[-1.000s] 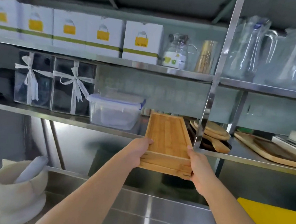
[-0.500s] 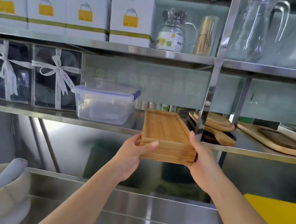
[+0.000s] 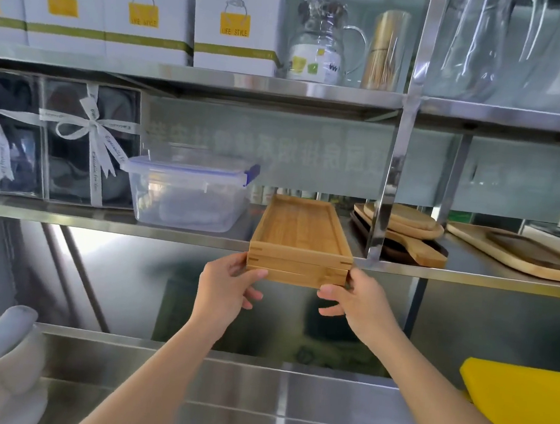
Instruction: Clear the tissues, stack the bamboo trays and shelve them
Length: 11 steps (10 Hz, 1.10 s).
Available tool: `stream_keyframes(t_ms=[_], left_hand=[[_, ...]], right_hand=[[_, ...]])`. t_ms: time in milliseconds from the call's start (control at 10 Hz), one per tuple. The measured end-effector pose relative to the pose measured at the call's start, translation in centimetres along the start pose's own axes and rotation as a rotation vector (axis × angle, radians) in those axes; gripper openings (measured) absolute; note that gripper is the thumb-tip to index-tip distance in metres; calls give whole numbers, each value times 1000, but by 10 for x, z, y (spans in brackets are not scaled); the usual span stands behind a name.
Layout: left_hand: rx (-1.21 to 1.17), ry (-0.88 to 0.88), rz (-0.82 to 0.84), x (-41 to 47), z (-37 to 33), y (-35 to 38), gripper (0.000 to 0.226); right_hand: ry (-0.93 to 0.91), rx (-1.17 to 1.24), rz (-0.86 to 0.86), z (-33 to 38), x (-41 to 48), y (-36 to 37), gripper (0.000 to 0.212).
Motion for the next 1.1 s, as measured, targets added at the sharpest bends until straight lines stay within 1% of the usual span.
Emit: stream_keyframes(t_ms=[100, 200, 400, 600, 700, 800, 900, 1000, 1100], left_hand=[[71, 11, -53, 17, -2, 8, 25], [133, 37, -59, 33, -4, 20, 26], [184, 51, -92, 56, 0, 38, 23], [380, 281, -72, 65, 7, 44, 25], [436, 311, -69, 69, 5, 43, 24], [507, 331, -73, 71, 3, 44, 25], [519, 316, -65, 73, 5, 46, 27], [540, 285, -83, 73, 9, 43, 32], [564, 287, -185, 62, 6, 30, 31]], right_hand=[[-23, -48, -7, -1, 22, 6, 37], [-25, -93, -37, -5, 42, 12, 30], [-49, -233, -87, -8, 73, 24, 29], [-50, -269, -105, -17, 85, 28, 26], [-42, -304, -117, -18, 87, 30, 30], [-68, -367, -126, -17, 91, 31, 34], [-62, -413, -112, -14, 91, 29, 33], [-60, -455, -134, -17, 86, 27, 31], [-159, -592, -203, -13, 68, 16, 35]])
Point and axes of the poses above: each hand's wrist, its own x-axis towards the middle knuckle, its own y-axis out of the palm, z = x × y, the point moved 1 cm from there along x, towards the middle knuckle, and after that the axes turned 11 degrees about -z, right-handed, at the moved point
